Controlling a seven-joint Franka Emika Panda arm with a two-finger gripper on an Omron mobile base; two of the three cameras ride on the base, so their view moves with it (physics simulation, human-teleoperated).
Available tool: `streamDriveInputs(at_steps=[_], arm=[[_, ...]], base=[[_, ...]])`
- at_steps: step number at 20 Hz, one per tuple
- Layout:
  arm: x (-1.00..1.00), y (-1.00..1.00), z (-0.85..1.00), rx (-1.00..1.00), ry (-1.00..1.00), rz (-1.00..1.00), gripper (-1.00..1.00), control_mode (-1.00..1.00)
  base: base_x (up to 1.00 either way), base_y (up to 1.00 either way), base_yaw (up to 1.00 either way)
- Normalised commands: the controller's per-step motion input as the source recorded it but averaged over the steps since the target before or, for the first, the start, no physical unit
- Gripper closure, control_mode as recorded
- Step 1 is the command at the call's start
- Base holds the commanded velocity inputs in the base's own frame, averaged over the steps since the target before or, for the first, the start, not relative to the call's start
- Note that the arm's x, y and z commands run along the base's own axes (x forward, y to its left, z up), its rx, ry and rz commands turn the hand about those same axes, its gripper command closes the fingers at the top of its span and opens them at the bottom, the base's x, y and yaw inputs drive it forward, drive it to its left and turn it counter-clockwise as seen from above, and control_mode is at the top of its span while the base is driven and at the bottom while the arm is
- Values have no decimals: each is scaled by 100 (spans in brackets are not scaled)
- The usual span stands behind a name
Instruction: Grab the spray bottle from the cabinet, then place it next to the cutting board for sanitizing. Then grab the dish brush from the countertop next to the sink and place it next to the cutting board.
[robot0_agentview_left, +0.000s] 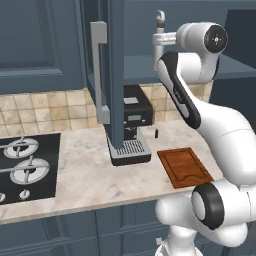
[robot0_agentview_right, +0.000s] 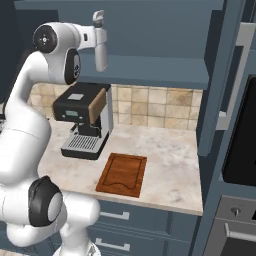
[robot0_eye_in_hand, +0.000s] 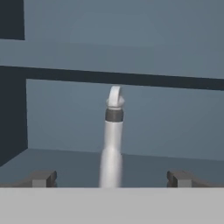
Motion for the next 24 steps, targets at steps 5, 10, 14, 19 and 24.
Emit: streamDriveInputs(at_steps=[5, 10, 14, 19, 24], arm=[[46, 0, 0, 0, 0, 0, -100, -100], [38, 0, 0, 0, 0, 0, -100, -100], [39, 0, 0, 0, 0, 0, -100, -100], [37, 0, 0, 0, 0, 0, -100, -100], [35, 0, 0, 0, 0, 0, -100, -100]], base=[[0, 0, 0], [0, 0, 0], [0, 0, 0], [0, 0, 0], [0, 0, 0]])
